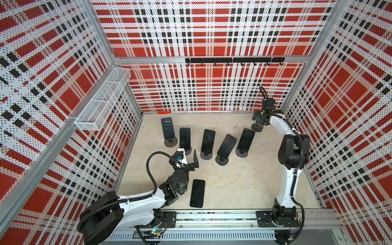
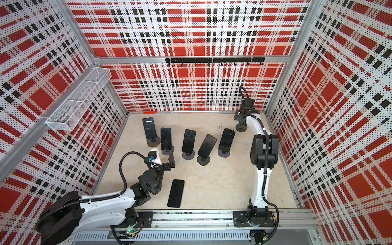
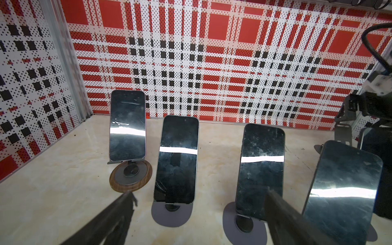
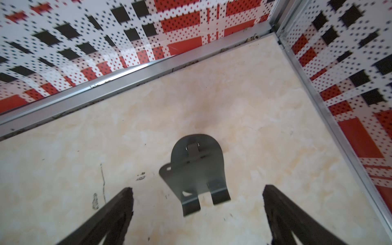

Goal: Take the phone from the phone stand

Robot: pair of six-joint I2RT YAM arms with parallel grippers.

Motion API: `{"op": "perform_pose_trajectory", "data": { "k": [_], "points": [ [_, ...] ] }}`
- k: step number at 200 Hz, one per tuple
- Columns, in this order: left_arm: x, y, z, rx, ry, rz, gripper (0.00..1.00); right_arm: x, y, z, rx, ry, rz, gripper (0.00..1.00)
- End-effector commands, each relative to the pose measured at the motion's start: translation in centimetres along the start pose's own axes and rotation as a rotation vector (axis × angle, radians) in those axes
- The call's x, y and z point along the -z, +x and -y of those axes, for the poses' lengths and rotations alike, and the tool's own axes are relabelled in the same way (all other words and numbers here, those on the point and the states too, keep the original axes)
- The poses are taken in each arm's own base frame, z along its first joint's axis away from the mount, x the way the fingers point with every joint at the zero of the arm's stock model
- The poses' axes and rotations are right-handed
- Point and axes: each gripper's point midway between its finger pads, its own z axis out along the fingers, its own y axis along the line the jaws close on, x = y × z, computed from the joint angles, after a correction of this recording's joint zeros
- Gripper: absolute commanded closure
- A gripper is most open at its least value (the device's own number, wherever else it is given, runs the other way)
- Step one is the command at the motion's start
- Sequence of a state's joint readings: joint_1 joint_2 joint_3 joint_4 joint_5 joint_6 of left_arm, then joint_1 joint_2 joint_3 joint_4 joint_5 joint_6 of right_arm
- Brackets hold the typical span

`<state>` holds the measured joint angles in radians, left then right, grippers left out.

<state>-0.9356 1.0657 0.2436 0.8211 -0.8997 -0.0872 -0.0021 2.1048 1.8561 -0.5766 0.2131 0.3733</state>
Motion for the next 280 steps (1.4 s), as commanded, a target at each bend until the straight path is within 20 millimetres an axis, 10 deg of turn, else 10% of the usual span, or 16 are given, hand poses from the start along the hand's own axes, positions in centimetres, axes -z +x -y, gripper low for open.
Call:
{"op": "perform_pose_trajectory", "data": {
  "k": [1, 123, 280],
  "points": [
    [0.4, -0.6, -0.5, 0.011, -0.010, 0.023, 0.02, 3.7, -1.5, 0.4, -0.048, -0.024, 0.075, 0.02],
    [-0.1, -0.6, -1.0, 0.036, -0.037, 0.017, 0.02, 15.3, 5.6, -2.9, -0.163, 0.002, -0.125, 0.00],
    [0.2, -0.7, -0.3, 0.024, -0.010, 0.013, 0.02, 13.4, 10.8, -6.9, -0.075, -0.028, -0.433, 0.00]
  ]
}}
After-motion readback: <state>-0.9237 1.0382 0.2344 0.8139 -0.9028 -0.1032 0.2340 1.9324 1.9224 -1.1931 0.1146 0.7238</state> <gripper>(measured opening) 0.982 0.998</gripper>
